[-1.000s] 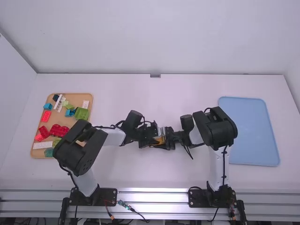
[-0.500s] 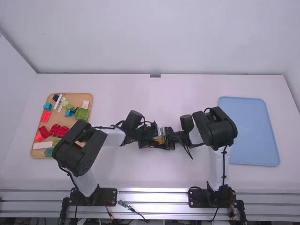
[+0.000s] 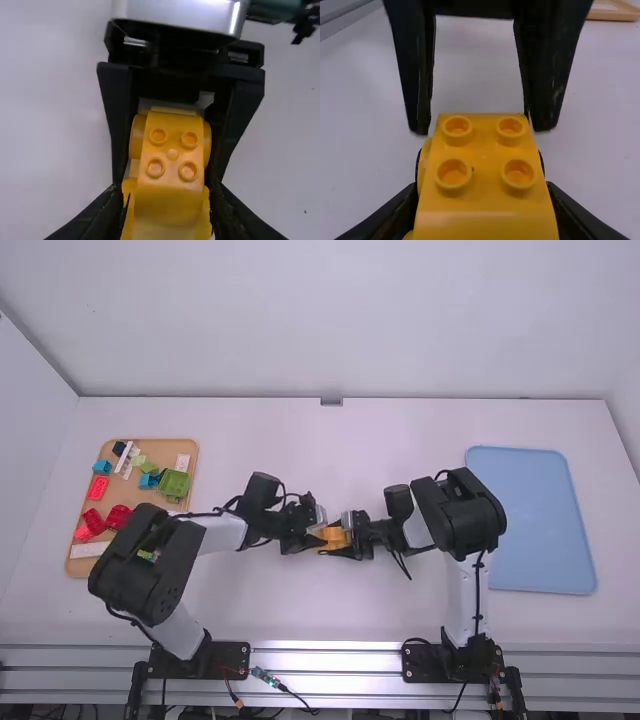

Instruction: Assemble lego blocks to make yellow taxi

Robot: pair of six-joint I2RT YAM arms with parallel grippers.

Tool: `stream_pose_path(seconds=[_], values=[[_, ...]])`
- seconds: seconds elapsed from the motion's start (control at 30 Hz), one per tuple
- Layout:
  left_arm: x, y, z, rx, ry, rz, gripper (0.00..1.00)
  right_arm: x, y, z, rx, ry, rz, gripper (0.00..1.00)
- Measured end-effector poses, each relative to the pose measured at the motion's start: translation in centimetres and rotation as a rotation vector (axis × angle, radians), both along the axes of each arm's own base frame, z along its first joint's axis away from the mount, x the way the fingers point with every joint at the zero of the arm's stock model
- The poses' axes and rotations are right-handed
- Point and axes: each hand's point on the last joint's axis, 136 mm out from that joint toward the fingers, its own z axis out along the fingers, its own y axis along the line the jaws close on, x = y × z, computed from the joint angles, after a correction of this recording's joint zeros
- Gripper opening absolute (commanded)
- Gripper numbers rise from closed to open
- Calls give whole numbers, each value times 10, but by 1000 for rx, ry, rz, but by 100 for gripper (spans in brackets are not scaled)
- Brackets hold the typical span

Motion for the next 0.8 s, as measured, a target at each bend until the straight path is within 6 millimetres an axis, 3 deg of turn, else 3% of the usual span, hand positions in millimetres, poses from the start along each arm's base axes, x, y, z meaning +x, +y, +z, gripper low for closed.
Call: stream_pose_path(seconds=[0.2,0.23,0.27,0.4,0.5,0.57,0.67,0.7,0.8], values=[[2,31,26,-91,-58,34,60,0,0,0,0,-1,0,44],[3,39,30,-105,-70,52,73,0,0,0,0,-1,0,46],[4,48,34,-117,-86,77,99,0,0,0,-1,0,-1,49],[5,79,42,-154,-130,160,99,0,0,0,-1,-1,-1,58],[5,95,48,-183,-169,212,99,0,0,-1,-4,3,-4,73],[6,108,56,-218,-218,255,99,1,0,-1,-5,4,-7,75],[7,121,64,-251,-267,302,99,1,0,-1,-6,2,-8,59],[6,128,67,-271,-286,333,99,1,0,-1,-8,4,-8,42],[2,134,68,-294,-303,366,99,0,2,-1,-11,14,-7,39]])
